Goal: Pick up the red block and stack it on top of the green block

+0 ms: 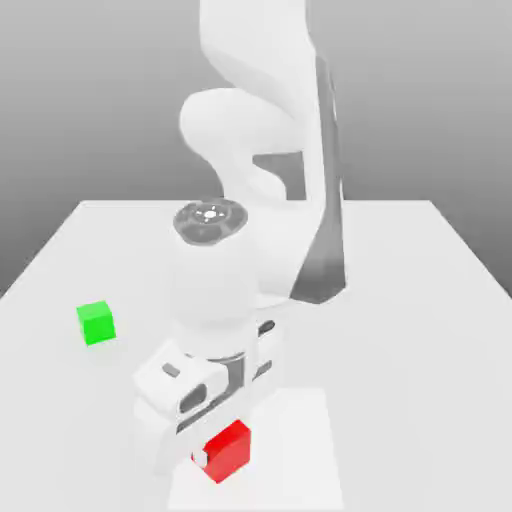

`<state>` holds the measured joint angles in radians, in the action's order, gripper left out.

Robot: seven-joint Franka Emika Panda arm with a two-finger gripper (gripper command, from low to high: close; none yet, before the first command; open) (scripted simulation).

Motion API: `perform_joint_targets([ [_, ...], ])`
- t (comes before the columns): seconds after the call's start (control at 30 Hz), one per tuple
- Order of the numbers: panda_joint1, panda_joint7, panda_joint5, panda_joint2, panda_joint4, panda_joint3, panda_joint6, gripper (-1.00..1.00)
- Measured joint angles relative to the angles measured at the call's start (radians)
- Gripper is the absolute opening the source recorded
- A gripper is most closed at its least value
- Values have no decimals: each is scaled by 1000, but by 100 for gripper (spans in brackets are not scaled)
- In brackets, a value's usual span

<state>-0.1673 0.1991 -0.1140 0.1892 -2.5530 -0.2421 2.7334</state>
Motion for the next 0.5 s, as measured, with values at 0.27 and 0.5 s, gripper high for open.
perform_joint_targets([
  [0.27,194,-245,181,-200,-105,-161,-87,-100],
  [0.5,382,-463,329,-350,-210,-238,-126,-100],
])
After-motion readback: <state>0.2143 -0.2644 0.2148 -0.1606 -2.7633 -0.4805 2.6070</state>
